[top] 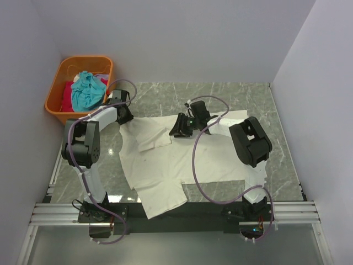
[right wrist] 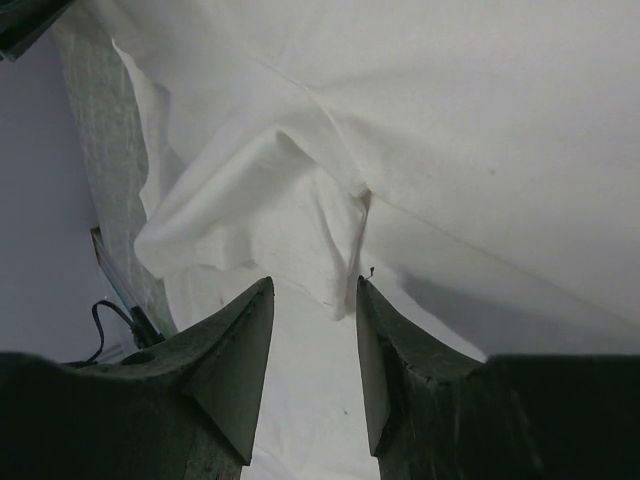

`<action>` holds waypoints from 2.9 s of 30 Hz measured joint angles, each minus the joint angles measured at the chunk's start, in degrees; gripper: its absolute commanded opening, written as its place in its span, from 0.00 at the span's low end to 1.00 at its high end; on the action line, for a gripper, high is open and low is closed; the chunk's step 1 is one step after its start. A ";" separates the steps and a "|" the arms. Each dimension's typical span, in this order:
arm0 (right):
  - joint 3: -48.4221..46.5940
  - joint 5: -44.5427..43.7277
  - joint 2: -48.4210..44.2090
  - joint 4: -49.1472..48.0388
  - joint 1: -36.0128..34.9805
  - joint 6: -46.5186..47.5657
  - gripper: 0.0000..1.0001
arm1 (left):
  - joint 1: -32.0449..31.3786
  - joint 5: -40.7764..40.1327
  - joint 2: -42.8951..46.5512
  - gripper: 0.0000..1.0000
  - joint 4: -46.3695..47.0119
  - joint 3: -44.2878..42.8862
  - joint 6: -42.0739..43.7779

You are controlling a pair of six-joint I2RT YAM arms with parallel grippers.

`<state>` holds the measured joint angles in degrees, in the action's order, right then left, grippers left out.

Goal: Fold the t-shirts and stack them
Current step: Fold the tshirt

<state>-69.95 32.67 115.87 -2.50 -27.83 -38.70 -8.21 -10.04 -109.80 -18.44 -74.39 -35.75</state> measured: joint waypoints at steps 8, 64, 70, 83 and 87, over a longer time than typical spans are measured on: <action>-0.26 0.02 1.44 1.20 -1.29 0.17 0.45 | 0.26 -1.90 -0.90 0.21 0.17 -0.11 0.90; -6.67 -3.50 -0.79 23.34 0.72 17.35 0.20 | 0.33 -6.82 -4.39 0.18 1.44 -1.81 7.41; -6.67 -5.90 -1.57 26.14 0.72 18.84 0.41 | 0.37 -7.21 -4.39 0.24 1.77 -1.81 8.59; -6.91 -10.21 -10.03 19.54 -10.69 18.56 0.50 | 0.42 -7.34 -4.39 0.35 2.08 -1.75 9.49; -7.13 -13.35 -9.64 20.33 -10.99 18.38 0.52 | 0.42 -7.54 -4.24 0.49 2.12 -1.75 9.79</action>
<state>-77.08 19.31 106.24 17.82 -38.83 -20.32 -7.79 -17.58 -114.04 -16.32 -76.14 -25.96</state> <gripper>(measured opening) 0.507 0.434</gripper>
